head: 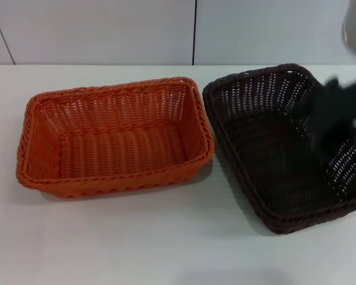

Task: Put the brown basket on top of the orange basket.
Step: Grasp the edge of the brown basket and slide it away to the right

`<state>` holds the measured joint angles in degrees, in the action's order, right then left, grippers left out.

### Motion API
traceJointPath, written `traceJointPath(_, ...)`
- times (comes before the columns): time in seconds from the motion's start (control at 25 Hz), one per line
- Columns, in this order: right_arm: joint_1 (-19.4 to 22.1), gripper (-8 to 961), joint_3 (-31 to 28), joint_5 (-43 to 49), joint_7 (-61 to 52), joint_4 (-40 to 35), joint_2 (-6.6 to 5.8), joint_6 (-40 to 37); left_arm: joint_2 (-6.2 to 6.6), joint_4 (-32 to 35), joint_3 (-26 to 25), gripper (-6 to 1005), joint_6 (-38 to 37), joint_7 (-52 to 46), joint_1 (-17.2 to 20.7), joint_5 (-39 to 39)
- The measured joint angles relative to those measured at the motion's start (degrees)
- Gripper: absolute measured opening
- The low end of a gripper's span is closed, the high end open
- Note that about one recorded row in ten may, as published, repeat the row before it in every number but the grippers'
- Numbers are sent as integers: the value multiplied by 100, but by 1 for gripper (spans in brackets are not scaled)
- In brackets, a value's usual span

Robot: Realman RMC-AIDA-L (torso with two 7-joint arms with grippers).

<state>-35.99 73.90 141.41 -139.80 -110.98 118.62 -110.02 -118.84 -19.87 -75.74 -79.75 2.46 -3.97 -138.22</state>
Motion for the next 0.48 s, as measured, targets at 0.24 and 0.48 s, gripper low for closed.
traceJointPath(0.24,42,788,67,211,336,47,9,-615,2,5,23,783,26,0,0,26)
traceJointPath(0.48,131,785,118,214,467,85,21,-1014,2,11,35,783,153,0,3,32)
